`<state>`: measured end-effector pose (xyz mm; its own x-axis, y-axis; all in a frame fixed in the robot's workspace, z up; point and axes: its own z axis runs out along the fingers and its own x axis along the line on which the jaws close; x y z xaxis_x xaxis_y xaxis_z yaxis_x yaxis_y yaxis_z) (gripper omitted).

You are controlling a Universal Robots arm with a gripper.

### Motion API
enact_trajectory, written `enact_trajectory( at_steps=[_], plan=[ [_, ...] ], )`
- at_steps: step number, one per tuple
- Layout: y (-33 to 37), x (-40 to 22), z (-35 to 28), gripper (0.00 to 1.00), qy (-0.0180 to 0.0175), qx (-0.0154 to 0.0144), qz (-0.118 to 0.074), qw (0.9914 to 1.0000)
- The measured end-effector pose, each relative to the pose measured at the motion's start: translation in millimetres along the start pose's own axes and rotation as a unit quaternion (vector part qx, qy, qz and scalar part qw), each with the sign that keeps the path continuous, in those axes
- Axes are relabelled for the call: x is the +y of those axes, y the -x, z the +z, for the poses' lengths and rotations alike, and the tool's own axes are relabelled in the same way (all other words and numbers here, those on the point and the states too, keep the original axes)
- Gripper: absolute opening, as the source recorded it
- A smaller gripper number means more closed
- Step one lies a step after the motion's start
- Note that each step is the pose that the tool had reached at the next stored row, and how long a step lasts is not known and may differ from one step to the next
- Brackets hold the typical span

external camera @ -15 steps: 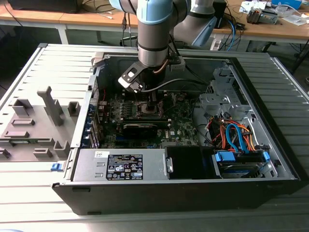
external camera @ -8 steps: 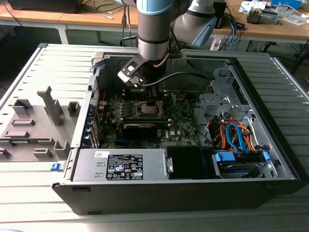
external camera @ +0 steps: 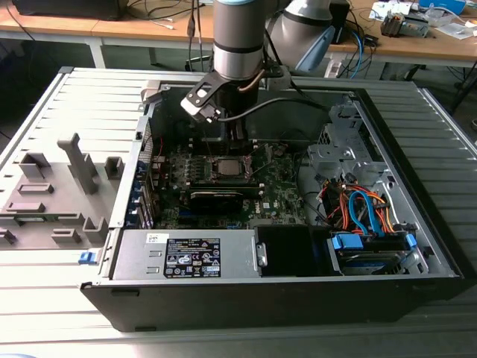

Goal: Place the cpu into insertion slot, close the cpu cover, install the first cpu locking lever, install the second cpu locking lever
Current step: 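Place the cpu into insertion slot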

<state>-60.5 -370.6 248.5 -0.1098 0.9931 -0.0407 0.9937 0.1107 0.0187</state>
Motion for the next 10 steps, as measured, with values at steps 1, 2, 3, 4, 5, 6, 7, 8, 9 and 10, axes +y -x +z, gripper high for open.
enact_trajectory(
  at_steps=[1, 2, 3, 4, 5, 6, 7, 8, 9, 10],
  plan=[
    [0.1, 0.1, -2.4, 0.11, 0.0, 0.0, 0.0, 1.0],
    [0.2, 0.1, -4.7, 0.11, 0.0, 0.0, 0.0, 1.0],
    [0.3, 0.1, -6.8, 0.11, 0.0, 0.0, 0.0, 1.0],
    [0.4, 0.2, -9.3, 0.11, 0.0, 0.0, 0.0, 1.0],
    [0.5, 0.2, -11.2, 0.11, 0.0, 0.0, 0.0, 1.0],
    [0.6, 0.3, -13.8, 0.11, 0.0, 0.0001, 0.0, 1.0],
    [0.6, 0.3, -15.1, 0.11, 0.0, 0.0001, 0.0, 1.0],
    [0.7, 0.3, -16.4, 0.11, 0.0, 0.0, 0.0, 1.0],
    [0.7, 0.3, -18.2, 0.11, 0.0, 0.0, 0.0, 1.0],
    [0.8, 0.4, -19.3, 0.11, 0.0, 0.0001, 0.0, 1.0]
  ],
)
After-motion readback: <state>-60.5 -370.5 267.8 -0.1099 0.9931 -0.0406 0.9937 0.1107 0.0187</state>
